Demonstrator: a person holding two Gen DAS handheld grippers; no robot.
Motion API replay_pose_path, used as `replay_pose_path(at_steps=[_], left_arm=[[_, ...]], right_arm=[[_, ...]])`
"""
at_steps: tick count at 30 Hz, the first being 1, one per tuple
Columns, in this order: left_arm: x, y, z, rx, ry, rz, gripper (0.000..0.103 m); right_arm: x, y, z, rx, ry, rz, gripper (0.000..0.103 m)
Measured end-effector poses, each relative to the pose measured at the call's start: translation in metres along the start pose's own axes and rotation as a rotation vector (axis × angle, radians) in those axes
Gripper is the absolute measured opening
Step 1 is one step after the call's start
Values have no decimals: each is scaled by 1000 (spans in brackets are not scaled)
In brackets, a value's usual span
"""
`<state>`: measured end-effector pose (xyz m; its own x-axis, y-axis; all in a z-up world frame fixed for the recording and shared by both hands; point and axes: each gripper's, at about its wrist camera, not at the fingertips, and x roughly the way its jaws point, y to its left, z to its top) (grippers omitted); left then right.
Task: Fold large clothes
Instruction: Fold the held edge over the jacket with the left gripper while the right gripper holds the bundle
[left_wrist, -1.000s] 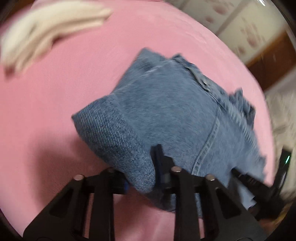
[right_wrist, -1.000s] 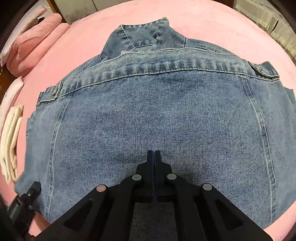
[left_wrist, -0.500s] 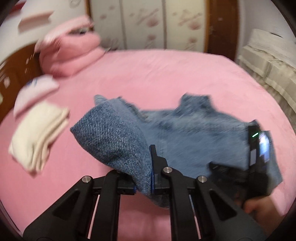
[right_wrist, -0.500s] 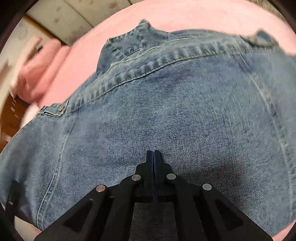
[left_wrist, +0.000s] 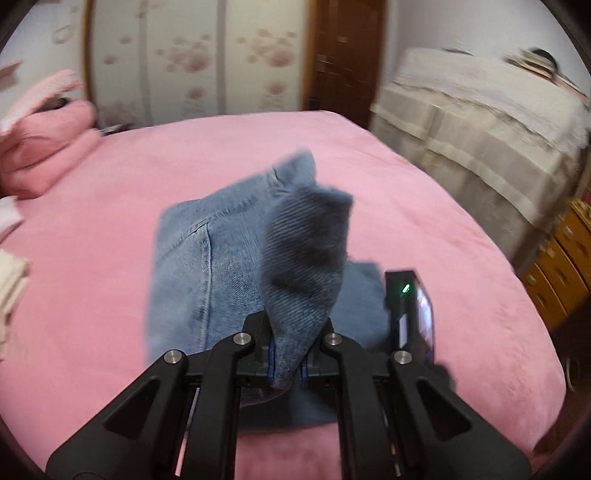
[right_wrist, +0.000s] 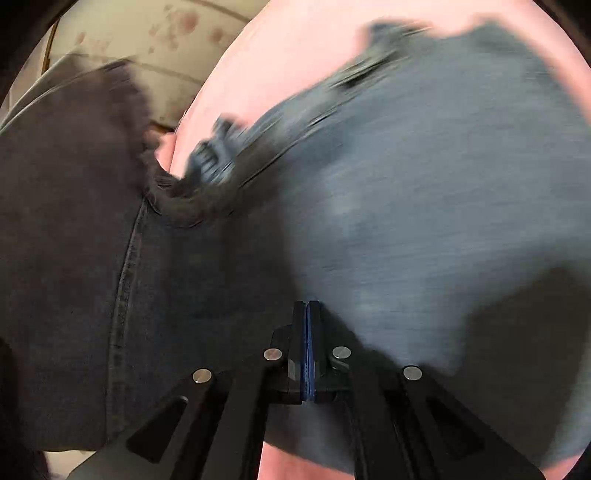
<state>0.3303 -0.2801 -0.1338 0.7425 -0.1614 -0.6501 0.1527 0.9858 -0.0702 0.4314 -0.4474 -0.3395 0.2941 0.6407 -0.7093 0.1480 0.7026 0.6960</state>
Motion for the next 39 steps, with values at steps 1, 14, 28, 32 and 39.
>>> replay_pose_path(at_steps=[1, 14, 28, 32, 39], left_arm=[[8, -20, -9, 35, 26, -21, 6], [84, -108, -78, 281, 364, 80, 29], [17, -12, -46, 37, 426, 92, 56], [16, 27, -35, -72, 384, 170, 56], [21, 79, -24, -154, 323, 229, 56]], right_arm=[[-16, -17, -1, 25, -13, 1, 0], [-168, -121, -12, 105, -78, 49, 1], [-100, -66, 15, 90, 88, 36, 54], [-78, -41, 27, -13, 102, -2, 10], [-108, 44, 46, -381, -114, 24, 7]])
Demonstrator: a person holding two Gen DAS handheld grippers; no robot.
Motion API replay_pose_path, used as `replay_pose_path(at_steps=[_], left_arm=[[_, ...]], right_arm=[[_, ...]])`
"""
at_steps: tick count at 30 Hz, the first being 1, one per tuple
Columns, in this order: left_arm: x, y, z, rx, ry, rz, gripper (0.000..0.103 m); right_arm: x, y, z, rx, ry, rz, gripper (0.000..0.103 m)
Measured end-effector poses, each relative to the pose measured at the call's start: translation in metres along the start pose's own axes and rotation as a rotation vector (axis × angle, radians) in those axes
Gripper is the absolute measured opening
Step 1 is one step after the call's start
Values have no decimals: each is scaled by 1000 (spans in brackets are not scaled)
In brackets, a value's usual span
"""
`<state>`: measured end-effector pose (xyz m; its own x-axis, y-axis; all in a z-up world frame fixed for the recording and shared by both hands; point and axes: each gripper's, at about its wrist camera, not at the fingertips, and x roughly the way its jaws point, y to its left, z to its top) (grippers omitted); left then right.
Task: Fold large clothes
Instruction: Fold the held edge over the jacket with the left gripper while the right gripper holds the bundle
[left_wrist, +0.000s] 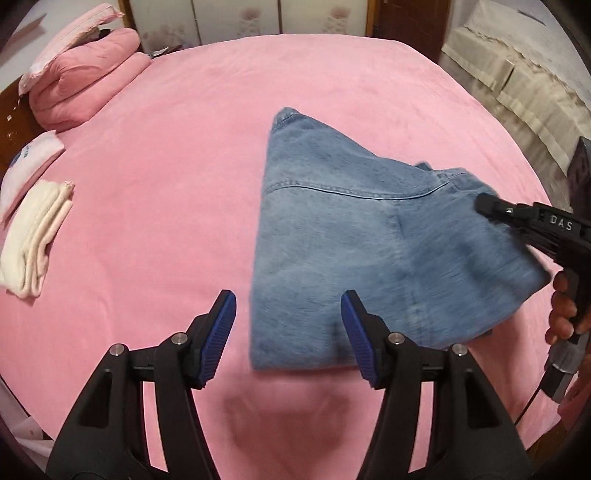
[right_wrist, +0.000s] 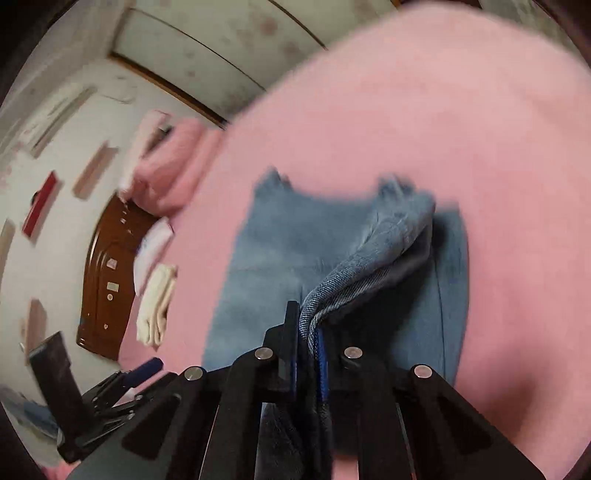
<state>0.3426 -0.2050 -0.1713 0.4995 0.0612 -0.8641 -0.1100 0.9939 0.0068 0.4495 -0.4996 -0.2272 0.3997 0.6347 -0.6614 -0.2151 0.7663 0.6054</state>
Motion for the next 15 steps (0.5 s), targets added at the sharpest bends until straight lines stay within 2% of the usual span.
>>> replay_pose_path(at_steps=[1, 2, 5, 7, 8, 10, 11, 12, 13, 14, 15], left_arm=[[2, 3, 1, -3, 10, -2, 56], [8, 4, 2, -1, 33, 0, 56], [26, 7, -1, 11, 97, 2, 56], [32, 10, 3, 21, 107, -29, 56], [32, 11, 6, 25, 104, -54, 56], [35, 11, 17, 59, 92, -151, 56], [39, 9, 23, 77, 90, -173, 51], [43, 5, 31, 91, 88, -182, 39], [48, 3, 39, 90, 92, -188, 31], [56, 0, 49, 76, 103, -202, 16], [70, -1, 62, 34, 117, -252, 9]], right_arm=[[-1, 0, 5, -10, -13, -22, 7], [3, -5, 8, 7, 14, -75, 7], [27, -27, -1, 86, 172, -251, 9], [33, -31, -15, 93, 257, -324, 16], [31, -29, -18, 84, 264, -362, 21], [15, -23, -17, 81, 219, -426, 30], [9, -21, -15, 88, 195, -445, 32], [1, -18, -9, 93, 150, -457, 32], [-5, -12, 0, 90, 79, -441, 32], [-14, -9, 0, 86, 41, -410, 32], [-8, -4, 8, 85, 12, -347, 32]])
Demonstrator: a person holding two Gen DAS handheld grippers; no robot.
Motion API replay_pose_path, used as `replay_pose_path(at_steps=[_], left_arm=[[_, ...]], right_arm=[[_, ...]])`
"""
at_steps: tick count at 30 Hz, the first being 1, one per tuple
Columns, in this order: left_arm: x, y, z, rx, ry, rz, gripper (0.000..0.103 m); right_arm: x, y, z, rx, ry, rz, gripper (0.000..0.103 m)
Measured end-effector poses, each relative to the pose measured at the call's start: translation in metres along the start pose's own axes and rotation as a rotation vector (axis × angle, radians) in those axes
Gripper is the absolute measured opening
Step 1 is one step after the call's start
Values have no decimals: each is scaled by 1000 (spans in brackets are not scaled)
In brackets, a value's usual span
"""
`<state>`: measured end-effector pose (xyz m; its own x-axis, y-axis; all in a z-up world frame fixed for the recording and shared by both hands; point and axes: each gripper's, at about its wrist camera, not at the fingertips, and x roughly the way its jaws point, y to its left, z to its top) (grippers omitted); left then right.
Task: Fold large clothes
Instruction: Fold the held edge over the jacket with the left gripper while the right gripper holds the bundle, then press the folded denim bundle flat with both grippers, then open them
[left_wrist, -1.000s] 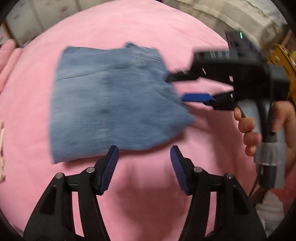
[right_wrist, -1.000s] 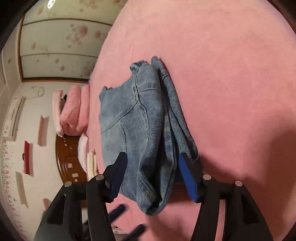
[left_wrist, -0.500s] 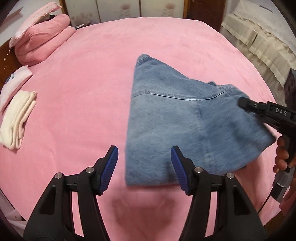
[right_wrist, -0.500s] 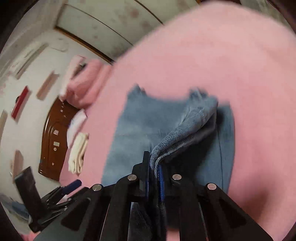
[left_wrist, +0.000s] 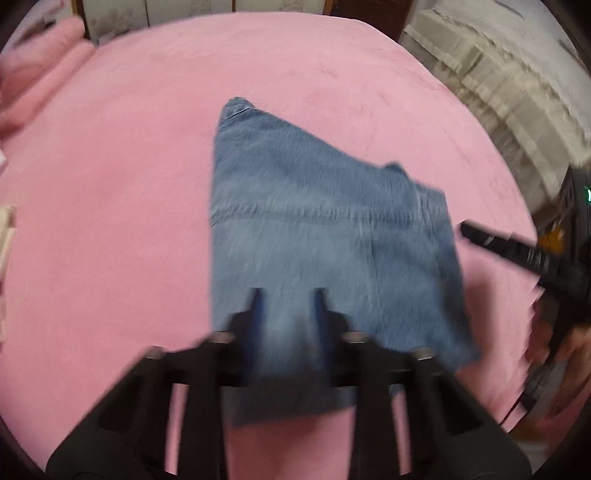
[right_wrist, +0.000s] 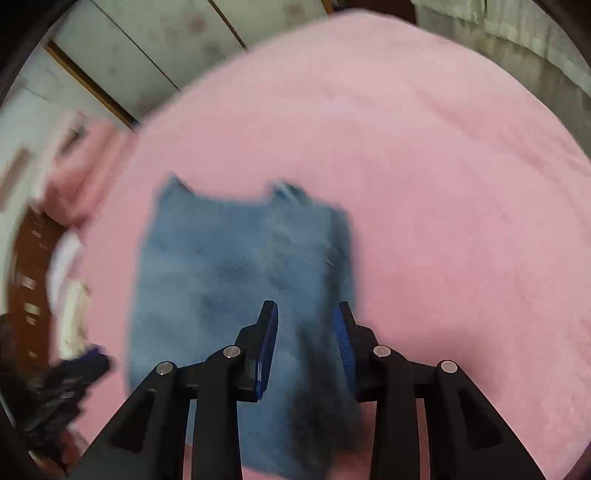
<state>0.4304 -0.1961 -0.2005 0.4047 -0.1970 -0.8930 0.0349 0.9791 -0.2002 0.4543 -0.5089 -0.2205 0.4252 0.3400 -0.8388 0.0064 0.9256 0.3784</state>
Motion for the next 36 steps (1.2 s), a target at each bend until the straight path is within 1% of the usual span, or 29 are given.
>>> replay_pose_path(at_steps=[1, 3, 4, 5, 7, 8, 9, 10, 12, 13, 14, 15, 16, 17, 18, 19, 20, 21, 22, 23, 24, 25, 26, 28, 29, 31, 32, 34, 36], left_arm=[[9, 4, 10, -33, 0, -41, 8], [35, 7, 35, -95, 4, -135, 5], [49, 8, 46, -109, 3, -171, 5], [64, 8, 56, -113, 6, -192, 5], [90, 12, 70, -113, 28, -159, 5], [100, 15, 73, -114, 31, -94, 2], [106, 21, 76, -121, 22, -59, 1], [105, 29, 77, -153, 3, -68, 1], [96, 42, 75, -207, -43, -75, 1], [89, 46, 74, -209, -67, -51, 1], [83, 47, 72, -207, -83, -41, 1], [76, 48, 70, -208, -90, 23, 1], [71, 47, 68, -201, -86, 47, 1], [69, 45, 66, -189, -77, 32, 1], [64, 42, 61, -177, -66, -15, 1], [60, 37, 54, -176, -52, -78, 1], [59, 32, 47, -180, -37, -123, 1], [60, 26, 38, -184, -11, -174, 1], [65, 20, 29, -188, 25, -194, 1], [71, 16, 19, -183, 57, -178, 1], [75, 15, 14, -169, 72, -145, 1], [79, 16, 7, -154, 78, -102, 1], [80, 22, 2, -156, 81, -106, 1], [75, 31, 2, -177, 82, -118, 1], [69, 35, 3, -189, 88, -113, 1], [61, 37, 0, -202, 116, -91, 1], [55, 35, -5, -204, 127, -88, 1], [44, 27, -16, -190, 142, -85, 1], [25, 20, -33, -180, 160, -100, 2]], right_arm=[[10, 8, 6, 2, 8, 68, 32], [46, 29, 17, -7, 79, 218, 15], [64, 38, 19, -23, 120, 258, 12], [83, 47, 19, -48, 144, 258, 7], [109, 53, 20, -45, 154, 231, 2], [118, 49, 22, 0, 151, 217, 1], [122, 44, 20, 32, 138, 229, 0], [127, 41, 20, 51, 107, 223, 0], [109, 21, 21, 34, 1, 60, 0], [103, 10, 21, 45, -23, 39, 0], [97, -4, 22, 84, -16, 68, 0], [92, -13, 23, 129, -1, 90, 0], [86, -15, 24, 152, -2, 54, 0], [76, -13, 23, 148, -11, -32, 0], [64, -9, 22, 123, -20, -55, 0], [57, -1, 19, 108, -26, -38, 0], [52, 7, 13, 101, -15, 23, 0], [52, 15, 3, 106, 35, 122, 0], [52, 10, -1, 113, 77, 170, 0], [58, 15, -12, 119, 136, 210, 0], [66, 19, -24, 103, 180, 200, 0], [70, 18, -34, 73, 202, 141, 0], [71, 13, -41, 54, 197, 71, 0], [60, -11, -47, 142, 169, 53, 0], [49, -24, -47, 202, 155, -11, 0], [30, -41, -44, 310, 131, -25, 0], [22, -43, -43, 328, 131, -42, 0], [10, -32, -43, 257, 144, -51, 0], [11, -9, -45, 179, 145, -1, 0]])
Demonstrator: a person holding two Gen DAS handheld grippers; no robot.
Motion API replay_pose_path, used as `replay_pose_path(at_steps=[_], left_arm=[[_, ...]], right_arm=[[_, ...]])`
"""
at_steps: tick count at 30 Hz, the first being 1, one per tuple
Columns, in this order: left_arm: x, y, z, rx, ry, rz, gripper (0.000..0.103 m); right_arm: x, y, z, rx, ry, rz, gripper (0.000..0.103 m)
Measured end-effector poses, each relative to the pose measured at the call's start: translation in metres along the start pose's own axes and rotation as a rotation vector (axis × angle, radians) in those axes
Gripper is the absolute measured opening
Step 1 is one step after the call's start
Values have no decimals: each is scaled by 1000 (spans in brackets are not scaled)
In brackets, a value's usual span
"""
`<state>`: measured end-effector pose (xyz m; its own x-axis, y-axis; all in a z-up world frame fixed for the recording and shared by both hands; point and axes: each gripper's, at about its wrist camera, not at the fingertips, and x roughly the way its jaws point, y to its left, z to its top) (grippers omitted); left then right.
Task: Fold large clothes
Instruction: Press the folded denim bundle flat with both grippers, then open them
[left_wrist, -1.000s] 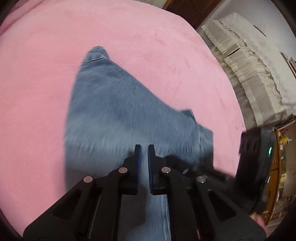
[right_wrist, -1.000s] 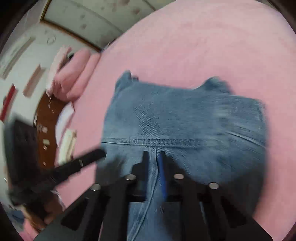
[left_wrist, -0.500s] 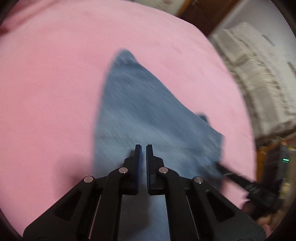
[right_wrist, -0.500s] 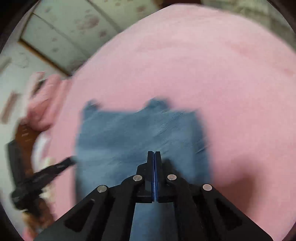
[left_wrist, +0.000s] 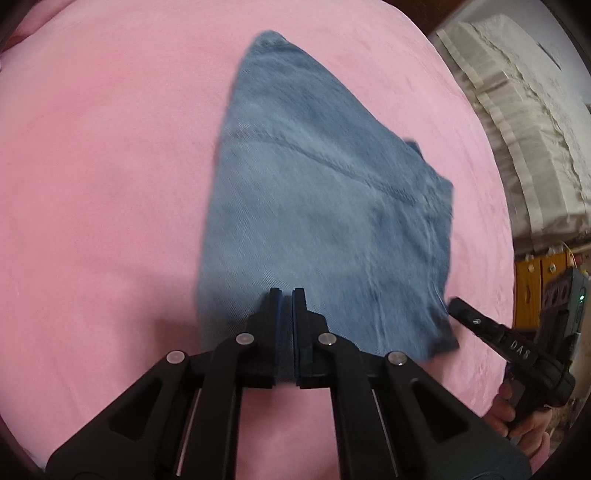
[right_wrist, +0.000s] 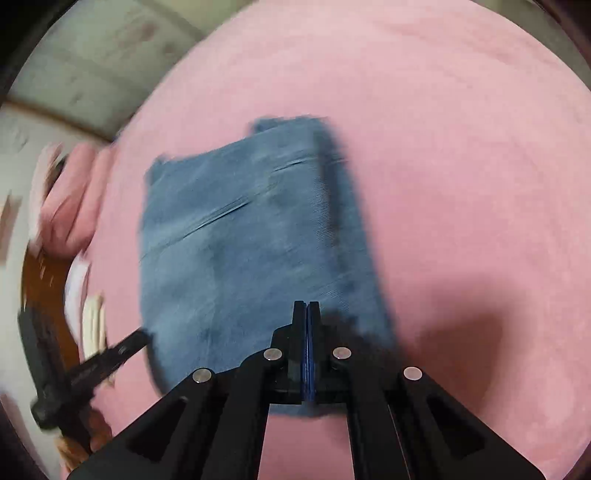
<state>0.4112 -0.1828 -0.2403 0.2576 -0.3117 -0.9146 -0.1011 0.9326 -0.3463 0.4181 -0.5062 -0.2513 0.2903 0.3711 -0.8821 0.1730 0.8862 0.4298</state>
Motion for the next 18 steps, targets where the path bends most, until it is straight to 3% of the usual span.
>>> replay_pose_path(at_steps=[2, 3, 5, 6, 10, 13, 14, 15, 16, 17, 18], left_arm=[[0, -1, -19, -5, 6, 52, 2], [-1, -2, -25, -7, 0, 94, 2], [-11, -4, -36, -11, -33, 150, 2], [-15, -5, -41, -9, -42, 184, 2], [-28, -10, -60, -7, 9, 236, 2], [-38, -14, -70, -12, 71, 248, 2], [-43, -16, -72, -10, 82, 250, 4], [-50, -21, -74, -1, 88, 255, 8], [-54, -25, -76, 8, 87, 260, 13], [-61, -29, -76, 19, 82, 267, 30], [-68, -34, -78, 29, 67, 272, 56]], right_arm=[[6, 18, -11, -73, 36, 50, 0], [14, 25, -17, -113, 57, 12, 0], [19, 27, -26, -169, 47, -168, 0], [18, 27, -29, -173, 26, -202, 0], [-5, 29, -47, -171, 7, -205, 8], [-17, 48, -60, -200, 36, -199, 30], [-20, 56, -64, -210, 44, -193, 44], [-22, 68, -66, -217, 50, -190, 53], [-24, 78, -70, -224, 52, -188, 57], [-40, 83, -76, -234, 56, -185, 62], [-48, 90, -80, -245, 59, -184, 66]])
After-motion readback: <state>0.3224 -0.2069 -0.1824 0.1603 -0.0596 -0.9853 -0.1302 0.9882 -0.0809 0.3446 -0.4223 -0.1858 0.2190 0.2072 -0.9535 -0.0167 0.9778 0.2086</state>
